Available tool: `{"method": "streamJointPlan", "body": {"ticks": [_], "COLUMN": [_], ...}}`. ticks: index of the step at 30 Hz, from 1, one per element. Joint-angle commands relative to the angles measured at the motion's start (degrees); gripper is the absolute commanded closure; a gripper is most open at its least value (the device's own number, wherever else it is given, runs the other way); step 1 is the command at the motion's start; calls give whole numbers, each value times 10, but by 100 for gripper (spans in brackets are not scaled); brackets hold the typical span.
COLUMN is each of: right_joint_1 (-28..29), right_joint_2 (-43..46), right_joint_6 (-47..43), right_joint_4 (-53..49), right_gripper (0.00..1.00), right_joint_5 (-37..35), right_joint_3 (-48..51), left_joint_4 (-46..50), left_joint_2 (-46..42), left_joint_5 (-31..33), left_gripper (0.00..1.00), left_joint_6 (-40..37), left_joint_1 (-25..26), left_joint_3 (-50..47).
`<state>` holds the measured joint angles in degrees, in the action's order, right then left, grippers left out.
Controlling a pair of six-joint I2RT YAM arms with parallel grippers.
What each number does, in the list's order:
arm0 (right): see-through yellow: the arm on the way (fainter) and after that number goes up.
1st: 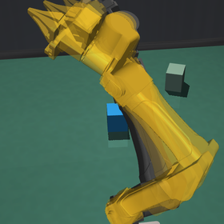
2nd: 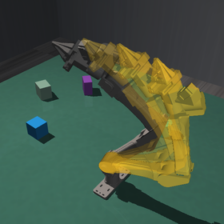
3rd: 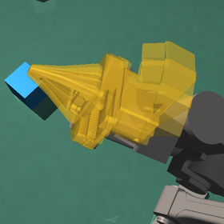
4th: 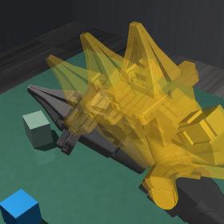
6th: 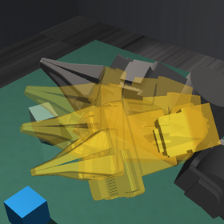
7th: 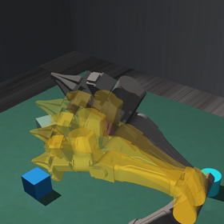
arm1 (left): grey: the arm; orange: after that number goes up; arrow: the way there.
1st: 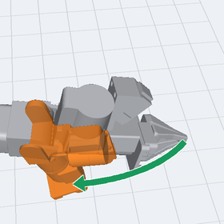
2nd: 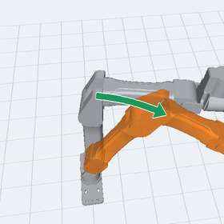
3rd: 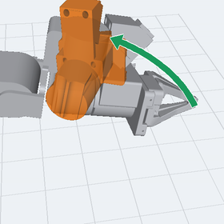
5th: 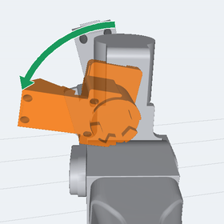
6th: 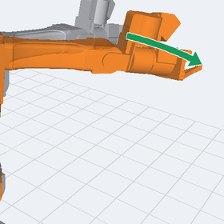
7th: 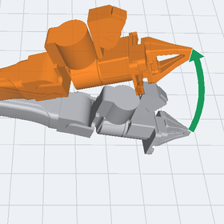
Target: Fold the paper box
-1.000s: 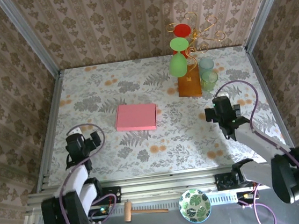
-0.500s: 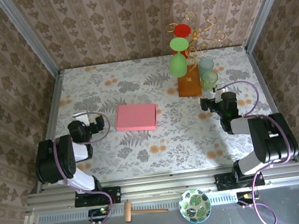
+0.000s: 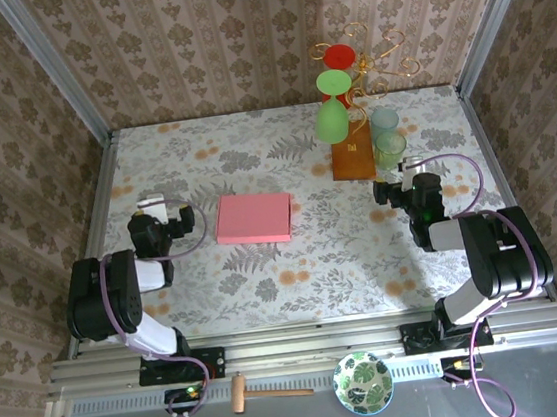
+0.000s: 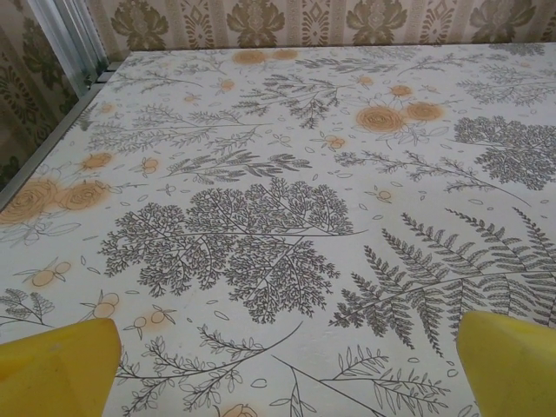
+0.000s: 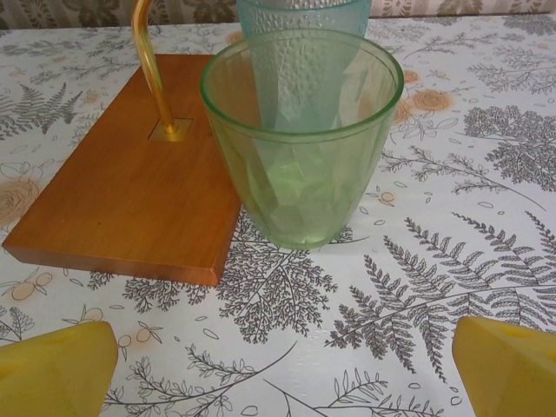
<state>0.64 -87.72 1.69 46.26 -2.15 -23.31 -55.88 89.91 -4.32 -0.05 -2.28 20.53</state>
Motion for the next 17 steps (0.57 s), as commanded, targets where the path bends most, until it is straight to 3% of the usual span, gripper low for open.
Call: {"method": "streamJointPlan", "body": {"ticks": [1,17], "right_joint_1": [3,2], "right_joint_2": [1,1], "right_joint_6": [1,2], "right_joint_4": [23,23], "right_gripper": [0,0], "right_joint_5": [-12,-10], "right_joint_3": [-2,-3], "left_joint_4": [-18,-13], "left_joint_2": [-7,-7], "left_joint_5": [14,26], "left_gripper": [0,0], "left_joint_6": [-5,-3], "left_joint_1": [-1,3], "left_joint_3": [-8,-5]}}
